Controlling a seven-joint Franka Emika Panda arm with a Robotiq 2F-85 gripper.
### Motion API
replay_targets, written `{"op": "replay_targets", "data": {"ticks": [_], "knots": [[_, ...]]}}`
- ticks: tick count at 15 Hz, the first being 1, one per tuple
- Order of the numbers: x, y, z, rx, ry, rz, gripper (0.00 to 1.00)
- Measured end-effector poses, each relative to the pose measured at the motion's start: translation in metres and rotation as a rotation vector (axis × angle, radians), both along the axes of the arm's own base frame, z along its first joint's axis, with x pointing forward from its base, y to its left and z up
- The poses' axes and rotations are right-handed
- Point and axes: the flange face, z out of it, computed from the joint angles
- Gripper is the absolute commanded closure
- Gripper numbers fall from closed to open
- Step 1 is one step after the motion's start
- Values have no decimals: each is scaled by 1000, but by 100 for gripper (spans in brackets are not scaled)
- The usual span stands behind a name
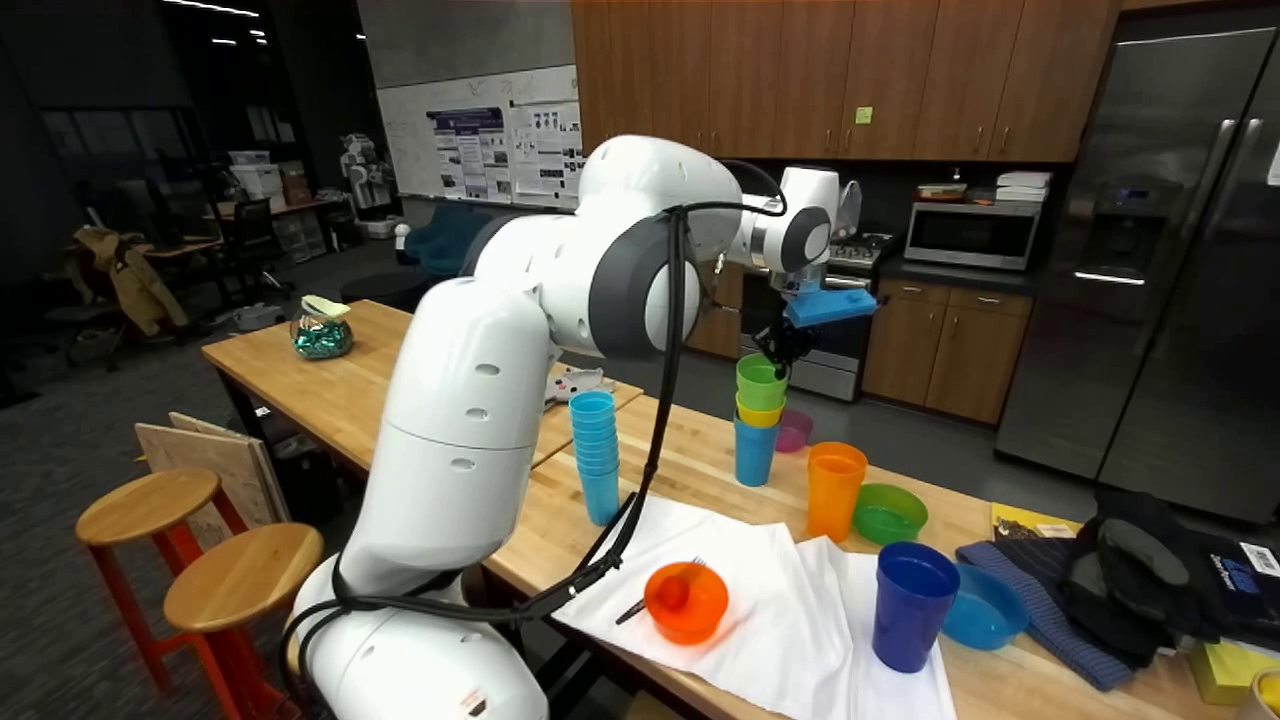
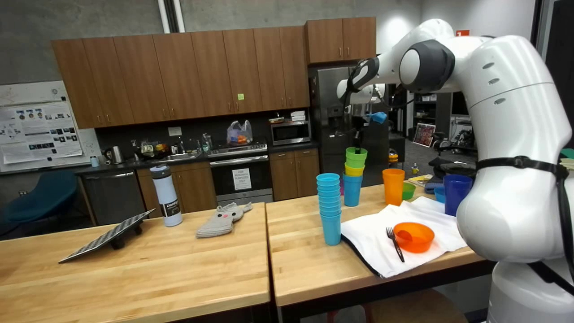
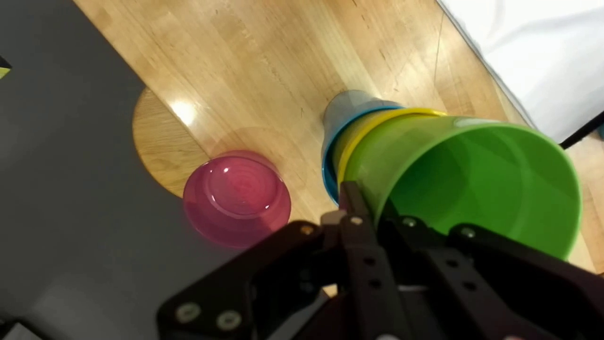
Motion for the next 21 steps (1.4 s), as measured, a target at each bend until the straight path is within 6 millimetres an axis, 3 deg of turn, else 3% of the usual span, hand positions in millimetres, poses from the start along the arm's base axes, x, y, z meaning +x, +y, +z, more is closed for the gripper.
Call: {"op": "replay_targets", "data": {"ticks": [21], "knots": [[2, 6, 60, -71, -101, 27, 98]]}}
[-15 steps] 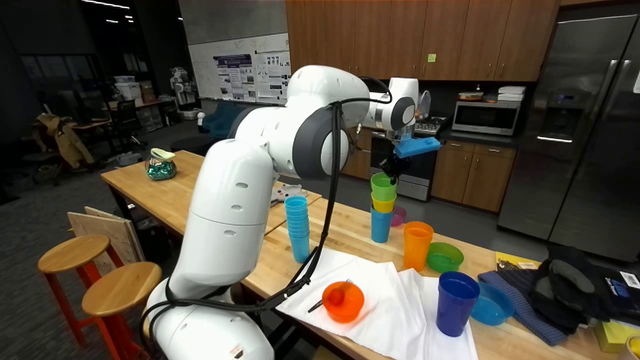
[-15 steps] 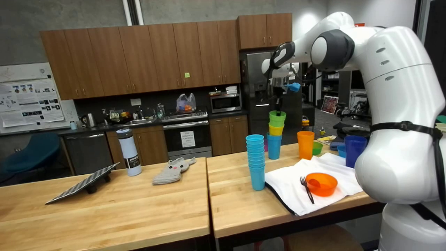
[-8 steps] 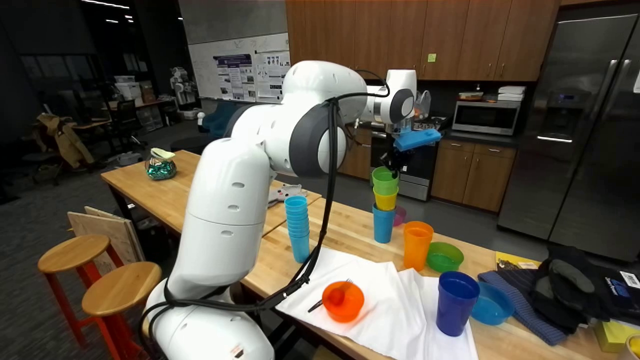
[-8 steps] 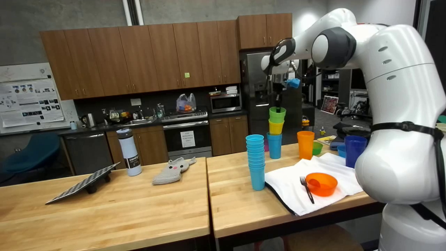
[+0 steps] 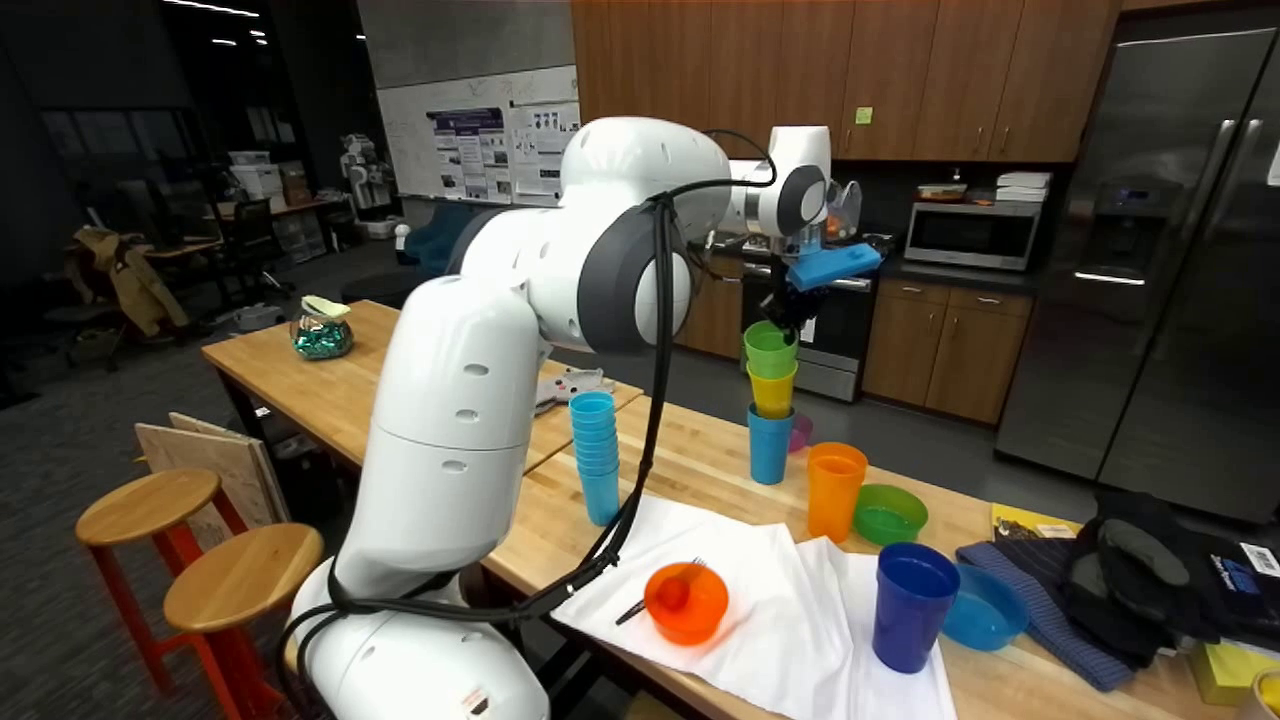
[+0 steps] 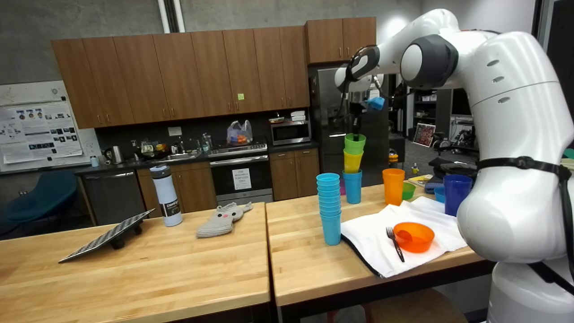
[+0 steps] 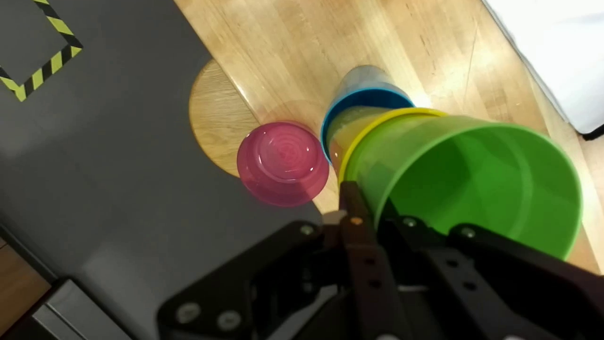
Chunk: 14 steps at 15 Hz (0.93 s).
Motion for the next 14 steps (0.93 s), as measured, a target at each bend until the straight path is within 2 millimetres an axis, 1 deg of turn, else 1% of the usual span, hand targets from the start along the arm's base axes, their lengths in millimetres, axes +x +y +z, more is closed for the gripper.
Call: {"op": "replay_targets", "data": {"ticks": [4, 8, 12, 14], "knots": [[2, 0, 20, -4, -34, -1, 98], [1, 0, 46, -10, -72, 1, 98], [-4, 3, 71, -26, -93, 2, 98], [-7, 3, 77, -50, -90, -9, 98]]}}
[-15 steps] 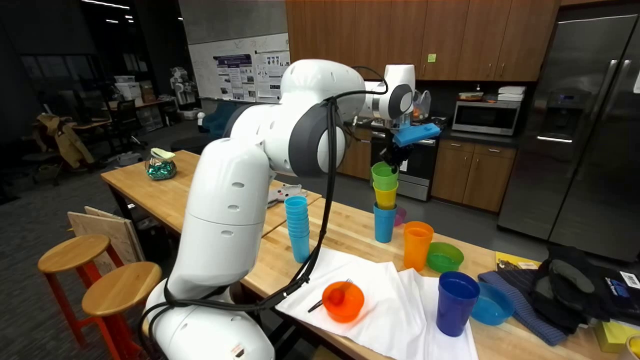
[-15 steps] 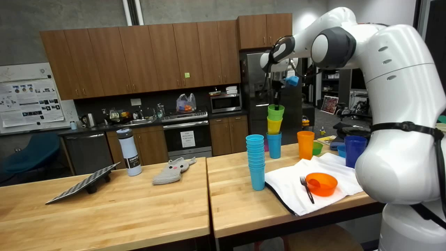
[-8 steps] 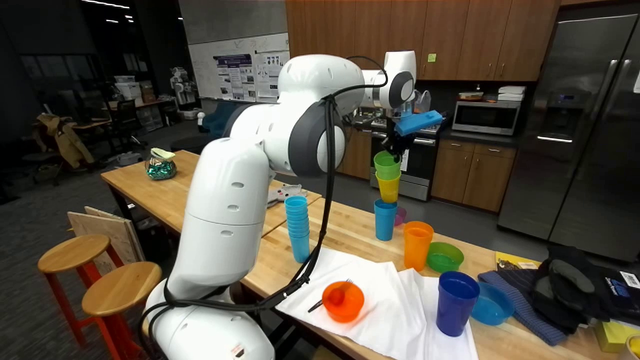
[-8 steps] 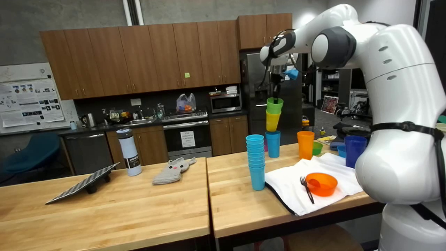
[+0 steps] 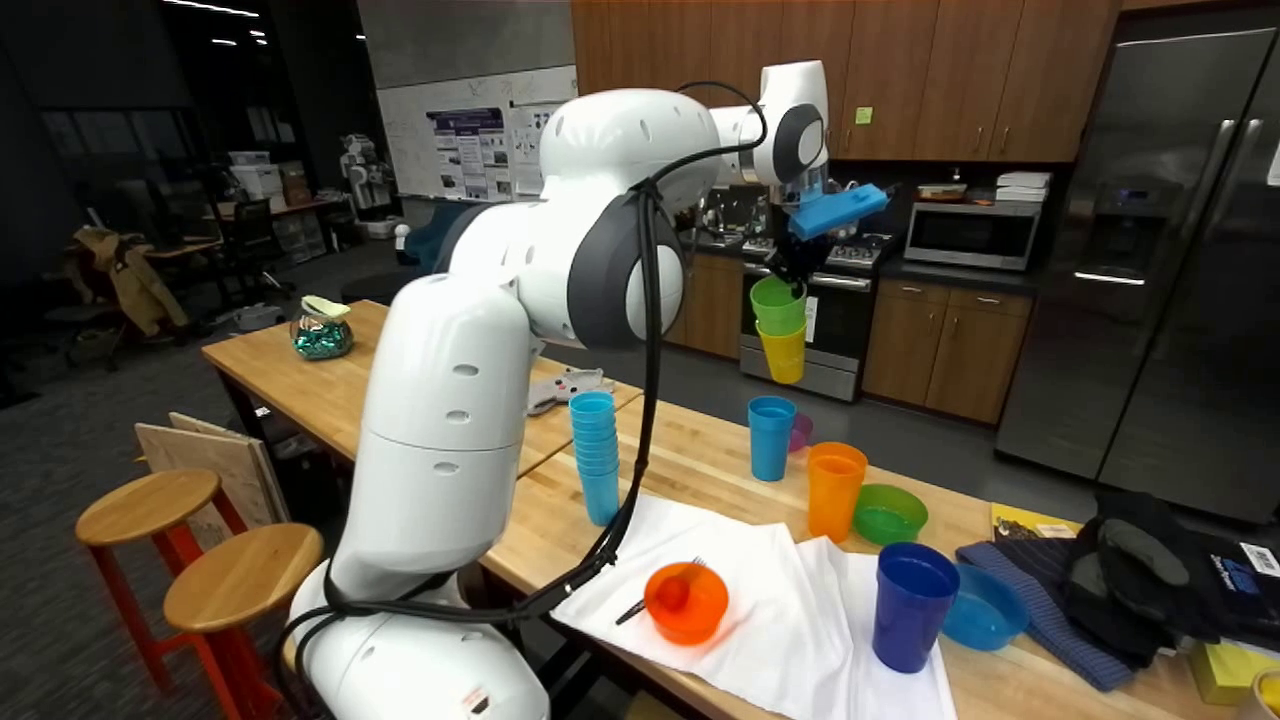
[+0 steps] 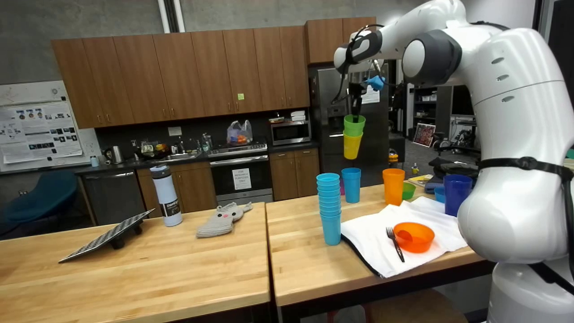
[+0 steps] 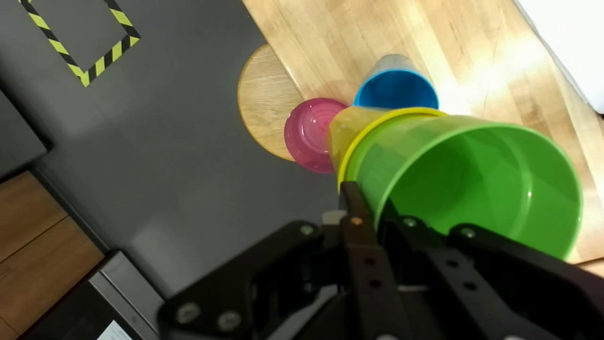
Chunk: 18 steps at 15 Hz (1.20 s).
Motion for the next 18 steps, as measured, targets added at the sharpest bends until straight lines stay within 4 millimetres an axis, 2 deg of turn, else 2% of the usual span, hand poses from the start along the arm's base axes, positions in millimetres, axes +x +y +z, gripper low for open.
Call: {"op": "replay_targets", "data": {"ticks": [4, 8, 10, 14, 16, 18], "knots": [[-6, -11, 4, -36, 11, -74, 98], [-24, -42, 3, -41, 27, -180, 98], [-44, -66, 2, -36, 37, -249, 98], [-97, -115, -6, -6, 54, -397, 98], [-119, -130, -17, 8, 66, -449, 98], [-132, -134, -30, 17, 80, -473, 98]]}}
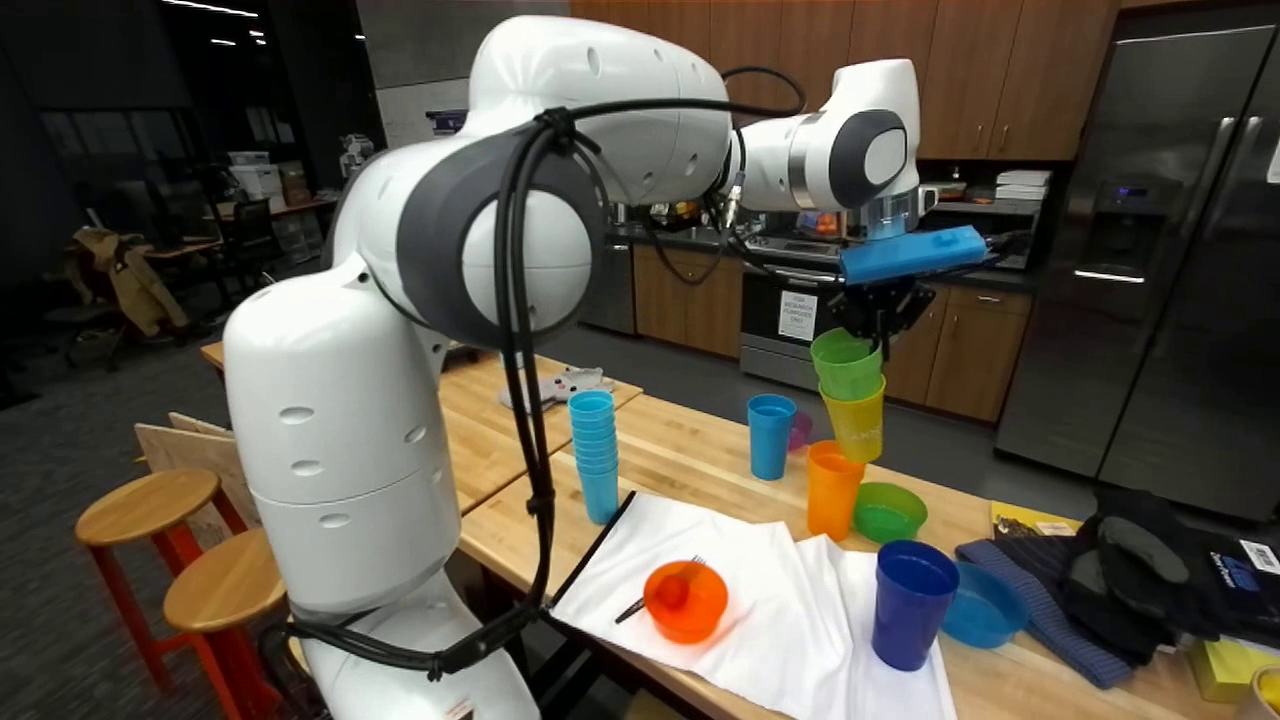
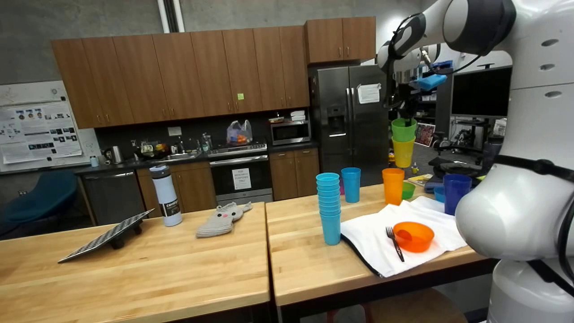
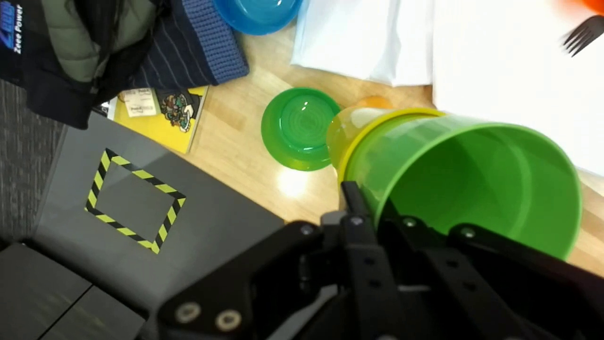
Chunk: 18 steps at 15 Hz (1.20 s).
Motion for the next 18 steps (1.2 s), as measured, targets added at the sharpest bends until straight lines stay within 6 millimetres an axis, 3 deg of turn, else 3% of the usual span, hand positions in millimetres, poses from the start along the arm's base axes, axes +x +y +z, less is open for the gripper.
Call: {"op": "replay_targets", "data": {"ticks": [5, 13, 18], "knots": [[-7, 14, -25, 17, 25, 17, 98], [8, 61, -27, 22, 32, 150, 98], [9, 67, -27, 18, 35, 189, 98]]}}
